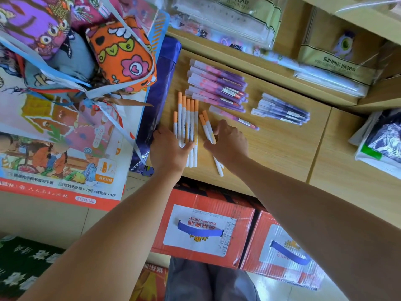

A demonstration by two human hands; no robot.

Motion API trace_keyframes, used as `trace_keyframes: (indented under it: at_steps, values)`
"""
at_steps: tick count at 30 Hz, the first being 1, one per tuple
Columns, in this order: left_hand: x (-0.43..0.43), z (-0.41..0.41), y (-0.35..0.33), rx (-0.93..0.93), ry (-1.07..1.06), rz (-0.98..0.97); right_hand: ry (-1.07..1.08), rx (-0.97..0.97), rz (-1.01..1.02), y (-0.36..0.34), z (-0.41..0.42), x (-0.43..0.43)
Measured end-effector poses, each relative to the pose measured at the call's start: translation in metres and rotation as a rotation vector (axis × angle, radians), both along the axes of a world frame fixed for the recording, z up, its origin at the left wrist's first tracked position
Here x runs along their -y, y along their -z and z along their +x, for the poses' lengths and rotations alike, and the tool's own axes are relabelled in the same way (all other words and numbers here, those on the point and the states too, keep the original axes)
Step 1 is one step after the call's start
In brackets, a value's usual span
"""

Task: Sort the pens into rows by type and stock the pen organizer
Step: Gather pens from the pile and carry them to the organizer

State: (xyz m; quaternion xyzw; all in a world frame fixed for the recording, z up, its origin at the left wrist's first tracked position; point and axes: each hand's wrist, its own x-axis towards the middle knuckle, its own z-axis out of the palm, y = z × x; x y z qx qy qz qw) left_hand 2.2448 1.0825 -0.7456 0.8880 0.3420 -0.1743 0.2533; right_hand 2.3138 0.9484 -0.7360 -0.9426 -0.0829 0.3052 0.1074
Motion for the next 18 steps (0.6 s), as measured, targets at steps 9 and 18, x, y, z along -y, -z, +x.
trace_keyframes:
  at_steps: [9, 18]
  values:
    - [0.004, -0.012, 0.001, 0.129, -0.031, -0.032, 0.015, 0.069, 0.104, 0.004, -0.011, 0.006]
    - [0.006, -0.003, -0.006, 0.084, 0.048, 0.061, -0.079, 0.048, 0.034, 0.001, -0.012, 0.003]
